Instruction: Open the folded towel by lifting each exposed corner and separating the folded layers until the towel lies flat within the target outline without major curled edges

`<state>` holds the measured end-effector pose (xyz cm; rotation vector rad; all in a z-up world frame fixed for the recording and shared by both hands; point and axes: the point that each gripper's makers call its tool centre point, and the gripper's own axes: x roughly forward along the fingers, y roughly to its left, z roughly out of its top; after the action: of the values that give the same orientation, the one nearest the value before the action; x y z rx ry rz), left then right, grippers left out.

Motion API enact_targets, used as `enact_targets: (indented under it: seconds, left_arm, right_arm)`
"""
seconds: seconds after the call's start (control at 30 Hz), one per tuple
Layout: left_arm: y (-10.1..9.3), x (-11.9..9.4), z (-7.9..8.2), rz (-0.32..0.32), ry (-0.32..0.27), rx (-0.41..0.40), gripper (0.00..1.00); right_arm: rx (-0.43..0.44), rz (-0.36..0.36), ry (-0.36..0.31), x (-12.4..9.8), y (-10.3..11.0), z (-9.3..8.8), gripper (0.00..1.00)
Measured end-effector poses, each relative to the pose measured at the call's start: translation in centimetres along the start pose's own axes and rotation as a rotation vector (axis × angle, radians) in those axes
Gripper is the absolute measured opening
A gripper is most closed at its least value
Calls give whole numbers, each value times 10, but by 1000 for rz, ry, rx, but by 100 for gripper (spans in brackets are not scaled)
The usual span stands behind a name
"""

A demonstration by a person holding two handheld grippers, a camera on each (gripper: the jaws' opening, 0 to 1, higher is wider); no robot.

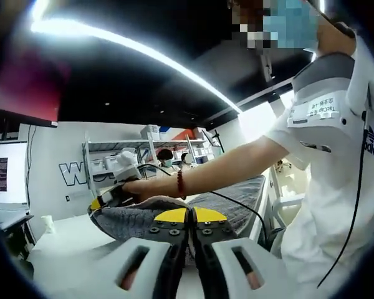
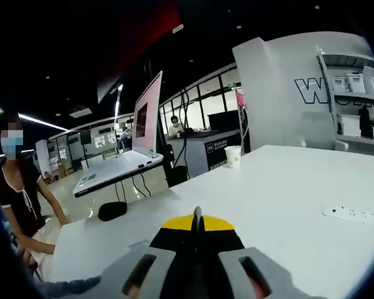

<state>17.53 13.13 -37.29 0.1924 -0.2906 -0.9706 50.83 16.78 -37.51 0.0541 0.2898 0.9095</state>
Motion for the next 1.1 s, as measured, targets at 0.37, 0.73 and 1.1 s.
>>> enact_targets:
  seconds: [0.37,0.73,1.1]
  left_arm:
    - [-3,-9,-12,-20,13,30,1]
    - [0,-16,-19,-16,4,13,1]
    - [0,-25,-29,-15,9,69,1]
  right_arm:
    - [10,24,10,13,11,-4,0]
    - [55,39,14,26,17,-15,0]
    - [91,59,17,43,29,-27,0]
